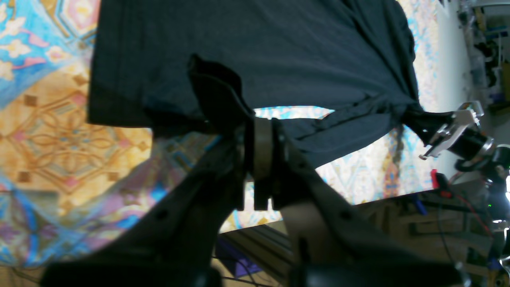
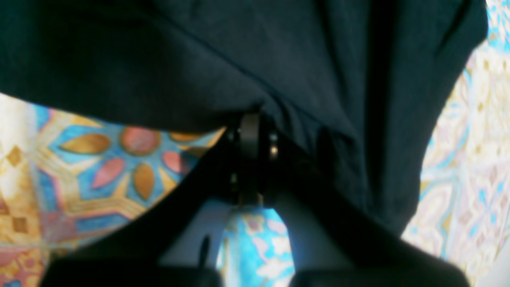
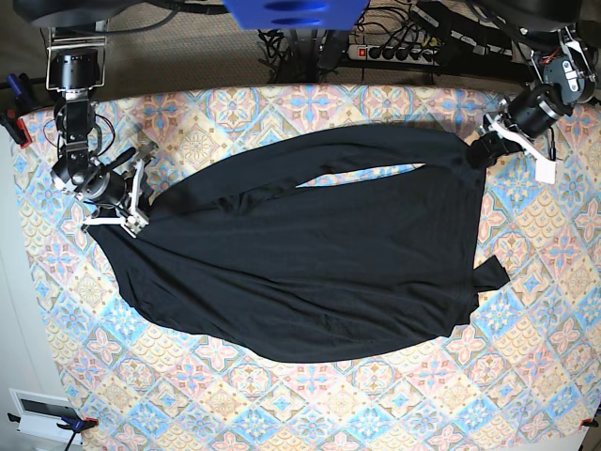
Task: Layout the t-shirt on the table in an organized manner, then fold the t-shirt properly
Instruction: 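Regrasp the shirt edge with the right gripper and pull it outward, then pull the shirt edge taut between both grippers, lifting it slightly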
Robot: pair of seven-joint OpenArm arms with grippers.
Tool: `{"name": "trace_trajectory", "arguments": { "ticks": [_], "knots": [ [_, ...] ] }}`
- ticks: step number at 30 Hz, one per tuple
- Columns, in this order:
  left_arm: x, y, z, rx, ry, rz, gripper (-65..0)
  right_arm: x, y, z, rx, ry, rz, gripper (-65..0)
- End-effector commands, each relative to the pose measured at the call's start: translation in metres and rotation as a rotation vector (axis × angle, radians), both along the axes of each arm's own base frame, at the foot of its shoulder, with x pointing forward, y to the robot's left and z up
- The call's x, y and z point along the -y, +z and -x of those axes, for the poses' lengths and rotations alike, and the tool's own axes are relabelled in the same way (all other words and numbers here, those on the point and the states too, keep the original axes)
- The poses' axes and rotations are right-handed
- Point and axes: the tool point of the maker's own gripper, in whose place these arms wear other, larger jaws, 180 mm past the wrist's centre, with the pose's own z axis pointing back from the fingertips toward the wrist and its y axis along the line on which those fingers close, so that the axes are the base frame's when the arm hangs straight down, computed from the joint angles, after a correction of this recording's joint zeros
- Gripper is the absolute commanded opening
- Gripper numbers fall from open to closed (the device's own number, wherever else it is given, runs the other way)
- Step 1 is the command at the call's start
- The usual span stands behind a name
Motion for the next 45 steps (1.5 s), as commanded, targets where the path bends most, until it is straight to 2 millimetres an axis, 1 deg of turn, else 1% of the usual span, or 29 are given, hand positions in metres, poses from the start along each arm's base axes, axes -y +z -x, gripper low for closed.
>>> {"name": "trace_trajectory", "arguments": {
  "ticks": [1,5,8,11,13,15,18,23,26,30,33,34,36,37,39,42,45],
  "knots": [
    [-0.002,0.011,-0.005,0.039,-0.003,-0.006,-65.0,0.022,0.016,-0.006,0.027,-0.023,0.073,-65.0],
    [-0.006,0.013,-0.005,0.036,-0.021,-0.032,-65.0,0.025,0.021,0.015,0.036,-0.024,0.087,-65.0],
    [-0.009,0.013,-0.004,0.031,-0.024,-0.042,-65.0,0.016,0.026,0.024,0.049,0.006,0.095,-65.0],
    [-0.013,0.015,-0.005,0.029,-0.036,-0.067,-65.0,0.010,0.025,0.037,0.040,0.030,0.100,-65.0],
    [-0.014,0.015,-0.005,0.026,-0.039,-0.071,-65.0,0.005,0.027,0.042,0.044,0.046,0.102,-65.0],
    [-0.016,0.016,-0.005,0.025,-0.043,-0.079,-65.0,0.004,0.029,0.049,0.045,0.049,0.107,-65.0],
    [-0.018,0.015,0.000,0.009,-0.052,-0.091,-65.0,0.007,0.038,0.052,0.065,0.045,0.118,-65.0],
    [-0.030,0.022,-0.002,0.038,0.007,-0.091,-65.0,0.017,0.051,0.046,0.103,0.019,0.131,-65.0],
    [-0.034,0.032,-0.013,0.094,0.046,-0.074,-65.0,0.023,0.048,0.047,0.092,0.000,0.133,-65.0],
    [-0.031,0.043,-0.029,0.165,0.080,-0.040,-65.0,0.025,0.045,0.048,0.084,-0.006,0.133,-65.0],
    [-0.028,0.049,-0.039,0.204,0.104,-0.015,-65.0,0.031,0.042,0.052,0.054,-0.023,0.160,-65.0],
    [-0.028,0.050,-0.041,0.213,0.108,-0.014,-65.0,0.031,0.045,0.047,0.061,-0.024,0.164,-65.0],
    [-0.029,0.050,-0.047,0.221,0.125,-0.030,-65.0,0.031,0.056,0.031,0.098,-0.029,0.169,-65.0],
    [-0.029,0.047,-0.049,0.219,0.139,-0.039,-65.0,0.031,0.063,0.021,0.125,-0.030,0.168,-65.0],
    [-0.032,0.041,-0.053,0.207,0.166,-0.056,-65.0,0.030,0.074,0.008,0.163,-0.033,0.166,-65.0],
    [-0.039,0.023,-0.061,0.168,0.216,-0.045,-65.0,0.028,0.086,-0.006,0.201,-0.036,0.161,-65.0],
    [-0.046,0.004,-0.068,0.122,0.246,-0.010,-65.0,0.021,0.084,-0.015,0.185,-0.020,0.174,-65.0]
  ]
}}
